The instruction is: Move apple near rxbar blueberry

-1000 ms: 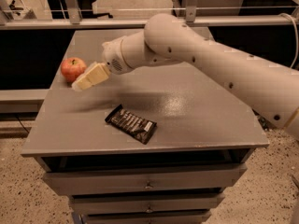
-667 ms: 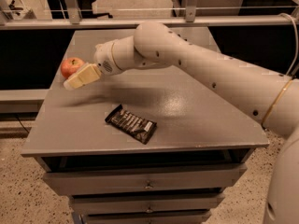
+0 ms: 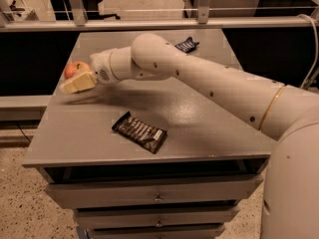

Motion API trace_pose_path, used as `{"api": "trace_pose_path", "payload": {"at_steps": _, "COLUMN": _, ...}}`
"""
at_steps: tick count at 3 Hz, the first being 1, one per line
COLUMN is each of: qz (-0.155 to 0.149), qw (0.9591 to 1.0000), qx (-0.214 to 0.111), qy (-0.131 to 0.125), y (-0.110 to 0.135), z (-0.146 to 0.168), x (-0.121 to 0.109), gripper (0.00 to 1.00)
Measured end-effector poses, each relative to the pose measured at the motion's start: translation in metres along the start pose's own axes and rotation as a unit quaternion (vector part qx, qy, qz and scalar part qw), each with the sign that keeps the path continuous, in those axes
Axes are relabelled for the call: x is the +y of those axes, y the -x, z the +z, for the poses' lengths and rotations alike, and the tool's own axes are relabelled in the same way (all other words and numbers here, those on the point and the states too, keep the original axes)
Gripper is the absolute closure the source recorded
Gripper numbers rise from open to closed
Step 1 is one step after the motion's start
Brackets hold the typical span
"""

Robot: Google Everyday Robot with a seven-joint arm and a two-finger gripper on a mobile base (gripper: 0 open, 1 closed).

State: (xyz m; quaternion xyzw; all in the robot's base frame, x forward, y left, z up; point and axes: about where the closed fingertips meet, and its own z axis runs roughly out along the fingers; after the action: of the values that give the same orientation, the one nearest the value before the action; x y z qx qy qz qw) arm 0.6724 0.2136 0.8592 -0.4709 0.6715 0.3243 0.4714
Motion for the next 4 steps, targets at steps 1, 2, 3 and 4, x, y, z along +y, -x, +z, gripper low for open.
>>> {"api": "trace_pose_path", "payload": {"at_steps": 1, "qz": 0.008, "qw": 0.9999, "qx": -0.008, "qy": -0.007, "y": -0.003, "z": 0.007, "x": -0.001, "gripper": 0.41}}
{"api": "trace_pose_path", "payload": {"at_steps": 2, "qz": 0.013, "qw": 0.9996, "qx": -0.015, "qy": -0.019, "y": -0.003, "z": 0.004, "x": -0.003, "gripper": 0.65}}
{"api": "trace_pose_path", "payload": {"at_steps": 3, "qz": 0.003, "qw": 0.9988, "qx": -0.004, "qy": -0.048, "y": -0.002, "z": -0.034, "x": -0.016, "gripper": 0.88}}
{"api": "trace_pose_path", "payload": {"at_steps": 4, "qz": -0.012, "qw": 0.9931, "qx": 0.014, "qy": -0.116, "y": 0.004, "z": -0.126, "x": -0.05, "gripper": 1.0}}
